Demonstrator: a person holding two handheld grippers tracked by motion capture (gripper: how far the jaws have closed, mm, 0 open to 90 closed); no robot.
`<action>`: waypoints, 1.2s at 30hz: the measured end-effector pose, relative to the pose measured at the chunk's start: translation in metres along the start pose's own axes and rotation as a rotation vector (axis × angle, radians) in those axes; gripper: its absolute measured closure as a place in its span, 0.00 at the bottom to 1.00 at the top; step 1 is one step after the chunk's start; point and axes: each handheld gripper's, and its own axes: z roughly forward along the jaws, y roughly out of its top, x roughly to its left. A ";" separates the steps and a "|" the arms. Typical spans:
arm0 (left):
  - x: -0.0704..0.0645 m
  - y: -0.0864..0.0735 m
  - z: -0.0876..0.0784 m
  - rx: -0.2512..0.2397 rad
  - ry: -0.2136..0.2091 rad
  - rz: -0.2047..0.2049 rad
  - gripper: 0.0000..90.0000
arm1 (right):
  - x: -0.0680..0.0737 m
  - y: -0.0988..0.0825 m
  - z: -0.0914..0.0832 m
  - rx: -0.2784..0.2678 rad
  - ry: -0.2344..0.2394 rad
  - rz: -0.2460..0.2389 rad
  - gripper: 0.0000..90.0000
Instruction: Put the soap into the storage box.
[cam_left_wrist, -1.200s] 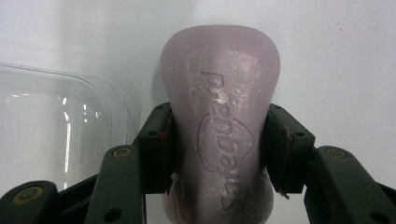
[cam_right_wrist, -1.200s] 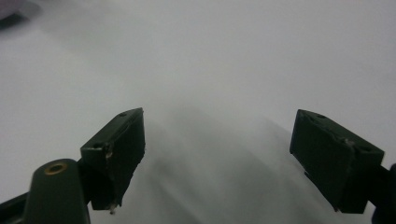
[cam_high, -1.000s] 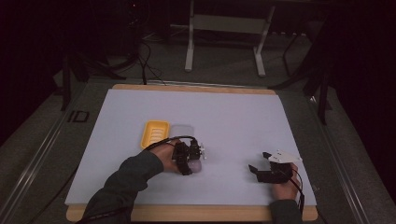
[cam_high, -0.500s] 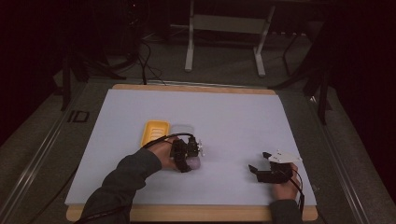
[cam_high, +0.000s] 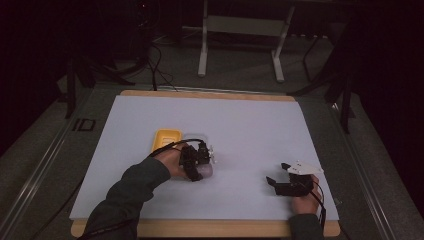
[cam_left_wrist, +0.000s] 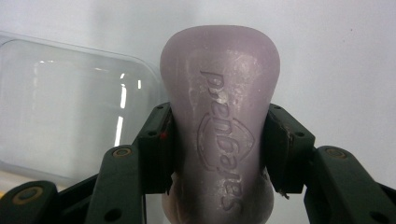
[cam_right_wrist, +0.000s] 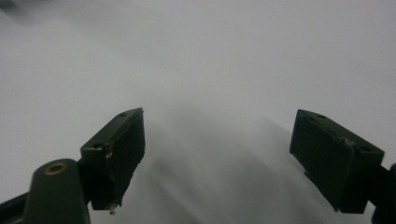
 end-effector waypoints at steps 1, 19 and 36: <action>0.001 0.000 -0.001 0.000 0.002 0.003 0.55 | 0.000 0.000 0.000 0.000 -0.001 0.001 0.20; 0.007 -0.005 -0.017 -0.006 0.027 -0.010 0.55 | 0.000 0.000 0.000 0.000 -0.001 0.000 0.20; 0.018 -0.015 -0.042 -0.053 0.069 -0.052 0.55 | 0.000 0.000 0.000 -0.001 -0.002 -0.002 0.20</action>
